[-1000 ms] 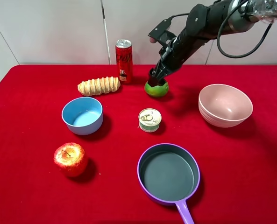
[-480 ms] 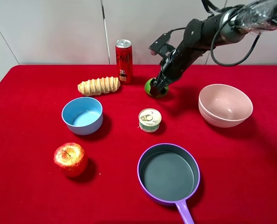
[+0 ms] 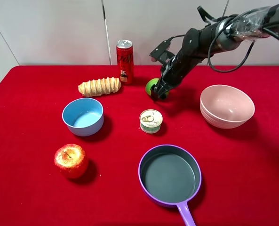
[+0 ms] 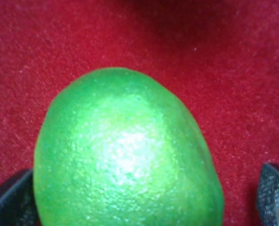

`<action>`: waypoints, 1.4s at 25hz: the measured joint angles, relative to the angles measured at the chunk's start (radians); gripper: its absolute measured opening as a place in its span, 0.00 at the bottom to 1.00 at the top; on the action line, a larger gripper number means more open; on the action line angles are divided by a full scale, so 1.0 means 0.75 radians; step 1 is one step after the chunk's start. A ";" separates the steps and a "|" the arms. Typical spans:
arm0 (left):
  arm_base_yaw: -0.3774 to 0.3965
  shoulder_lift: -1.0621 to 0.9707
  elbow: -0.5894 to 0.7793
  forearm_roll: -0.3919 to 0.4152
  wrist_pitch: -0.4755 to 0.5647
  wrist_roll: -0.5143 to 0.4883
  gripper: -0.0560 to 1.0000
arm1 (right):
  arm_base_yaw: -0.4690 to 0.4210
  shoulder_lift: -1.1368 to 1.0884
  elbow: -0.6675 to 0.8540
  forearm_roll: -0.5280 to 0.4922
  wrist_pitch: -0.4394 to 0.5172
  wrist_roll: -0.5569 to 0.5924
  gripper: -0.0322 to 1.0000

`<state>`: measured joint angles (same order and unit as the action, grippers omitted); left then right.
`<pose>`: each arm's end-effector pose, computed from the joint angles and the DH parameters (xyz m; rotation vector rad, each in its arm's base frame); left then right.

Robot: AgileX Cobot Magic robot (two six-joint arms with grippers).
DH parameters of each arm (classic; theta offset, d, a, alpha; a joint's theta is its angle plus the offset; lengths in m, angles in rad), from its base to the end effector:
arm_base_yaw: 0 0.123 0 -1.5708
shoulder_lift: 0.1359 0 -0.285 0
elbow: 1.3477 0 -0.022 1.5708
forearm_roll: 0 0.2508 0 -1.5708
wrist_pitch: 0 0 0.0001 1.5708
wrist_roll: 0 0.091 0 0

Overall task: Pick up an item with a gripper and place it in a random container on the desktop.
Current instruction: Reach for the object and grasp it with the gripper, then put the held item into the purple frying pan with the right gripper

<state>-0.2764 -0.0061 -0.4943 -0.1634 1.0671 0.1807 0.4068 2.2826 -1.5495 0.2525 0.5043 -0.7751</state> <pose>-0.0093 -0.0109 0.2760 0.4722 1.9938 -0.2554 0.4228 0.1941 0.0962 -1.2774 2.3764 0.1195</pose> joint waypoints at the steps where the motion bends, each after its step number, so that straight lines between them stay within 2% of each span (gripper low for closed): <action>1: 0.000 0.000 0.000 0.000 0.000 0.000 0.99 | 0.000 0.005 0.000 0.000 -0.002 0.000 0.70; 12: 0.000 0.000 0.000 0.003 0.000 0.000 0.99 | 0.000 0.010 0.000 0.012 -0.058 0.000 0.70; 14: 0.000 0.000 0.000 0.003 0.000 0.000 0.99 | 0.000 0.010 0.000 0.015 -0.062 0.000 0.67; 18: 0.000 0.000 0.000 0.003 0.000 0.000 0.99 | 0.000 0.010 0.000 0.016 -0.066 0.000 0.52; 30: 0.000 0.000 0.000 0.003 0.000 0.000 0.99 | 0.000 0.010 0.000 0.028 -0.060 0.000 0.51; 35: 0.000 0.000 0.000 0.003 0.000 0.000 0.99 | 0.000 -0.005 0.000 0.025 -0.013 0.000 0.51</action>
<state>-0.2764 -0.0061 -0.4943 -0.1615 1.0671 0.1807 0.4068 2.2791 -1.5495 0.2716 0.4942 -0.7751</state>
